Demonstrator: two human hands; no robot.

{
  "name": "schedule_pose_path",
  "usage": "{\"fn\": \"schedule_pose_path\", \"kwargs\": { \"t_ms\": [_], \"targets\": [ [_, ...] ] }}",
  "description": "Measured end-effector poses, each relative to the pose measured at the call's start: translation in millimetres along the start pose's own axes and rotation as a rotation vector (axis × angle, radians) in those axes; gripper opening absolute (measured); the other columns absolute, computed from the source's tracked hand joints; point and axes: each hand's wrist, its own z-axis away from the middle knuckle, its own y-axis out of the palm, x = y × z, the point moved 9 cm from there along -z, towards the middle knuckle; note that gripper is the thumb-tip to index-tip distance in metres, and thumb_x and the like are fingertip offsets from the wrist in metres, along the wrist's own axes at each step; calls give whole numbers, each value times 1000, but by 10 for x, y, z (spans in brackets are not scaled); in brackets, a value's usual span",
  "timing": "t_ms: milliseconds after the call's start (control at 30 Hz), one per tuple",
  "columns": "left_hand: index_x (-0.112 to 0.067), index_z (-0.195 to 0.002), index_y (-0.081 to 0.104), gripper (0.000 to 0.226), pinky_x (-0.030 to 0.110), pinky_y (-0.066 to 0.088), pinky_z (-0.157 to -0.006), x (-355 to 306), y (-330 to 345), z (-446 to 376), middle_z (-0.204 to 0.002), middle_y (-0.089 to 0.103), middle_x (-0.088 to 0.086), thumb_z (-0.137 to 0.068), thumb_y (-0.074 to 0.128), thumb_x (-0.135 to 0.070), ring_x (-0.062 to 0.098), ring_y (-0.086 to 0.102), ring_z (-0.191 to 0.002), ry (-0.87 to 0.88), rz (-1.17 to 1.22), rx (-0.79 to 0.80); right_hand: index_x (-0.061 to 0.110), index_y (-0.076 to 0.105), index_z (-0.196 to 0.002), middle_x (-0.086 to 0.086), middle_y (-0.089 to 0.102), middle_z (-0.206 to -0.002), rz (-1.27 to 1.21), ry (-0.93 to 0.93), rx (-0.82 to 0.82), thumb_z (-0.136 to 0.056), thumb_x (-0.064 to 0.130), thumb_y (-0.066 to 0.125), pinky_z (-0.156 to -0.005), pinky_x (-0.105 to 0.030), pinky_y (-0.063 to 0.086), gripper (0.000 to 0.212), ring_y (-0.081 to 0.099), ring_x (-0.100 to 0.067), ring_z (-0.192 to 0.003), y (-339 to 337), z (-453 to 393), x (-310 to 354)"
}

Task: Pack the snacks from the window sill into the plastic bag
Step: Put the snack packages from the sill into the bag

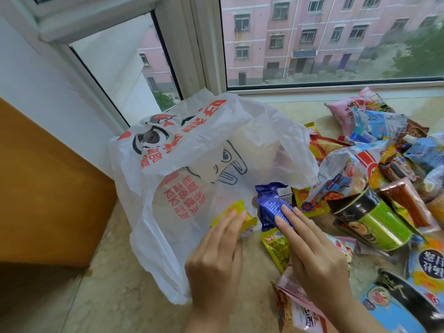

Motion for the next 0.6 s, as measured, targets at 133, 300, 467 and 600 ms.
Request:
{"fn": "schedule_pose_path", "kwargs": {
  "t_ms": [133, 300, 467, 600],
  "targets": [
    [-24, -121, 67, 43, 30, 56, -74, 303, 334, -140, -124, 66, -2, -85, 61, -1, 20, 60, -118, 4, -193, 46, 15, 47, -136, -10, 53, -138, -2, -1, 26, -100, 4, 34, -87, -48, 53, 39, 49, -28, -129, 149, -74, -22],
    [-23, -113, 71, 59, 38, 58, -59, 909, 996, -173, -120, 68, 0, -66, 69, 13, 30, 62, -114, -143, -317, 333, 15, 47, -136, -11, 55, -136, 25, -26, 39, -84, -10, 50, -82, -49, 55, 58, 52, -31, -126, 422, -117, 4],
    [-21, -103, 74, 47, 46, 55, -77, 1115, 1215, -155, -116, 68, 1, -61, 82, -2, 30, 60, -116, -159, -405, 533, 12, 54, -133, -13, 57, -133, 42, -61, 95, -98, 2, 17, -79, -48, 56, 52, 56, -33, -121, 726, -268, 43],
    [-25, -121, 65, 45, 48, 41, -101, 1197, 1160, -59, -128, 62, -2, -77, 71, -19, 24, 48, -129, -190, -514, 537, 15, 51, -134, -13, 59, -132, 77, -93, 181, -92, -3, 26, -81, -48, 56, 51, 59, -34, -117, 1027, -438, 100]
  ]
}}
